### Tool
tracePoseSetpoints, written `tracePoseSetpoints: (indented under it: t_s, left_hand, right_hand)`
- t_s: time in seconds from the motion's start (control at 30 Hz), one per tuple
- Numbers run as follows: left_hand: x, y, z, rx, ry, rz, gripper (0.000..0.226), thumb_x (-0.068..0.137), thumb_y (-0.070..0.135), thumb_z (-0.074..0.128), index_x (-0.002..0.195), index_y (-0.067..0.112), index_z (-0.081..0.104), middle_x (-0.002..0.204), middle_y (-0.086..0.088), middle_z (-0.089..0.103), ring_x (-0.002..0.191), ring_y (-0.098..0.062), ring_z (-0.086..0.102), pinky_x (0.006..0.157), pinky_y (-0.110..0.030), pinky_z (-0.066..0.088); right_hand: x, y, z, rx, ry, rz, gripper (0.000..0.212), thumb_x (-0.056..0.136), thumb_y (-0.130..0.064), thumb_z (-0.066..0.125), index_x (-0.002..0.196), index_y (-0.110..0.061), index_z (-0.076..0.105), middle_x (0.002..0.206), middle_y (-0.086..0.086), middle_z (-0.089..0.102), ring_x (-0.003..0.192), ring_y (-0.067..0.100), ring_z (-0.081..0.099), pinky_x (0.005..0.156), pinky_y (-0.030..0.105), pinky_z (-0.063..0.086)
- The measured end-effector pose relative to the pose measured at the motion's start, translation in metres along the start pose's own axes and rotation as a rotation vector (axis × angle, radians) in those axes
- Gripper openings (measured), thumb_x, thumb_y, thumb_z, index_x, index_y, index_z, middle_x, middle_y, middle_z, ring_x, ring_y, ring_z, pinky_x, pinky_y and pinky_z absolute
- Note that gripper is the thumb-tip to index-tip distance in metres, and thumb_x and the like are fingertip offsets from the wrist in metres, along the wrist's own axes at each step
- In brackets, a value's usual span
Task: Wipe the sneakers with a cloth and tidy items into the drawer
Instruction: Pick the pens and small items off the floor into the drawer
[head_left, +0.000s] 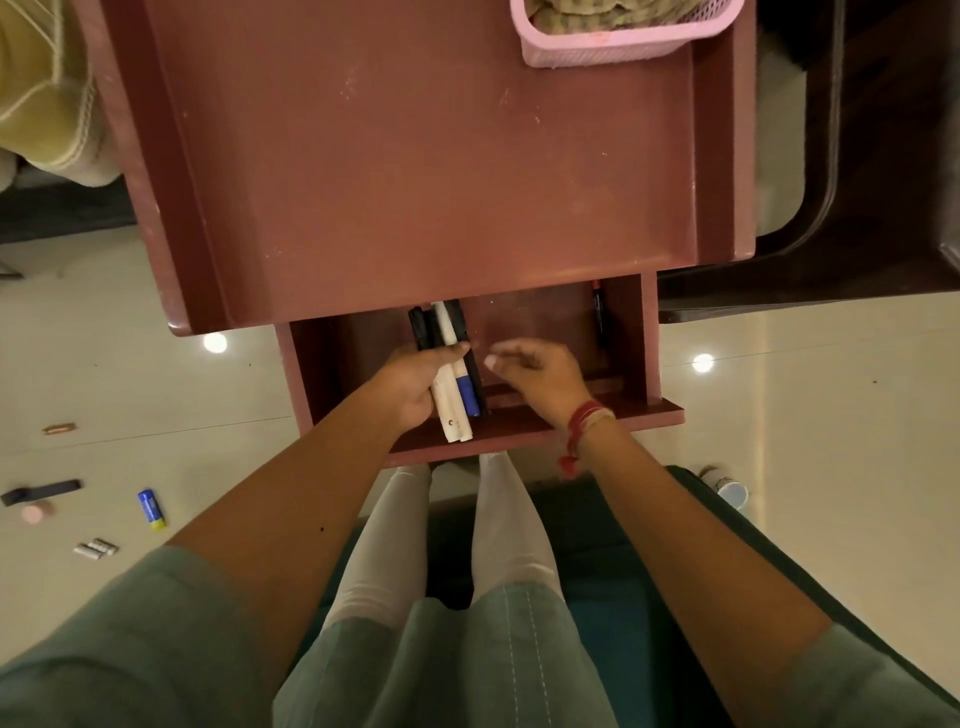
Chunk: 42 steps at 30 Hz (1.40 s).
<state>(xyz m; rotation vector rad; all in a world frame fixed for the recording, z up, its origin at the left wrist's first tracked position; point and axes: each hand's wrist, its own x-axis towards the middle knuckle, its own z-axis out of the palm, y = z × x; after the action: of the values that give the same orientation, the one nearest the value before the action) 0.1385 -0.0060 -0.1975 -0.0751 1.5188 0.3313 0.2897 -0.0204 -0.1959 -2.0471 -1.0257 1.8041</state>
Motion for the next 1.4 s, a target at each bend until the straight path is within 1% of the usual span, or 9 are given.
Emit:
tracePoseSetpoints:
  t_s: [0.13,0.3,0.4,0.57,0.7,0.83,1.03,1.13,1.4]
  left_hand:
    - [-0.003,0.000,0.005,0.098,-0.080,-0.015,0.020,0.087,0.009,0.066,0.106,0.008,0.060,0.086,-0.007,0.064,0.080,-0.019,0.062,0.068,-0.031,0.051]
    - [-0.001,0.004,0.005,0.106,-0.139,-0.028,0.016,0.089,0.009,0.064,0.105,0.009,0.062,0.089,-0.007,0.065,0.083,-0.020,0.063,0.073,-0.033,0.053]
    - [0.006,0.003,0.012,0.073,-0.074,-0.008,0.031,0.088,0.009,0.065,0.119,0.005,0.061,0.093,-0.006,0.065,0.081,-0.018,0.063,0.069,-0.031,0.052]
    - [0.010,0.002,0.017,0.093,-0.064,0.068,0.025,0.093,0.005,0.058,0.117,0.007,0.064,0.092,0.000,0.066,0.083,-0.013,0.063,0.075,-0.025,0.052]
    - [0.010,0.005,0.018,0.038,-0.118,0.047,0.018,0.095,0.004,0.050,0.099,0.012,0.066,0.094,-0.002,0.067,0.084,-0.014,0.064,0.079,-0.028,0.052]
    - [0.011,0.005,0.019,0.034,-0.076,0.076,0.020,0.094,0.003,0.051,0.109,0.006,0.063,0.098,-0.005,0.067,0.083,-0.015,0.064,0.077,-0.030,0.053]
    - [0.008,0.002,0.022,0.068,-0.037,0.078,0.025,0.086,0.008,0.068,0.111,0.007,0.064,0.096,-0.004,0.066,0.083,-0.016,0.064,0.059,-0.028,0.054]
    - [0.006,0.003,0.024,0.091,-0.025,0.104,0.015,0.083,0.008,0.072,0.095,0.012,0.064,0.090,-0.002,0.067,0.080,-0.013,0.064,0.055,-0.021,0.052]
    - [0.005,-0.001,0.022,0.283,-0.017,0.264,0.019,0.083,0.013,0.073,0.100,0.011,0.065,0.087,0.002,0.069,0.076,-0.006,0.066,0.069,-0.020,0.053]
  right_hand:
    - [-0.008,0.005,0.018,0.113,0.007,0.117,0.019,0.079,-0.007,0.072,0.098,-0.010,0.066,0.096,0.007,0.069,0.091,0.020,0.067,0.084,0.035,0.055]
    - [-0.001,0.001,0.005,0.244,-0.105,0.214,0.014,0.080,-0.004,0.071,0.092,-0.006,0.065,0.093,0.010,0.068,0.089,0.024,0.067,0.075,0.032,0.059]
    - [0.018,-0.002,-0.001,0.172,0.050,0.207,0.011,0.078,-0.008,0.073,0.088,-0.007,0.068,0.094,0.012,0.070,0.088,0.024,0.067,0.080,0.035,0.057]
    - [0.051,0.003,-0.033,-0.304,0.443,0.144,0.024,0.080,-0.013,0.071,0.101,-0.002,0.067,0.107,0.015,0.067,0.099,0.029,0.064,0.085,0.032,0.050]
    - [0.068,0.013,-0.046,-0.674,0.396,0.143,0.023,0.092,-0.008,0.055,0.113,0.001,0.060,0.112,0.018,0.064,0.104,0.032,0.063,0.088,0.037,0.052]
    - [0.074,0.017,-0.045,-0.902,0.371,0.089,0.027,0.095,0.000,0.044,0.120,0.004,0.051,0.114,0.021,0.061,0.104,0.035,0.062,0.088,0.039,0.052]
    - [0.051,0.012,-0.037,-0.371,0.422,0.086,0.013,0.086,-0.005,0.062,0.099,-0.002,0.065,0.104,0.013,0.067,0.098,0.026,0.064,0.086,0.029,0.049]
    - [0.019,-0.002,-0.018,0.205,0.123,0.182,0.021,0.083,-0.010,0.069,0.104,-0.006,0.067,0.101,0.007,0.068,0.093,0.018,0.064,0.079,0.024,0.054]
    - [0.004,0.003,-0.007,0.223,-0.010,0.188,0.013,0.080,-0.004,0.071,0.092,-0.008,0.068,0.097,0.013,0.070,0.090,0.026,0.068,0.077,0.035,0.058]
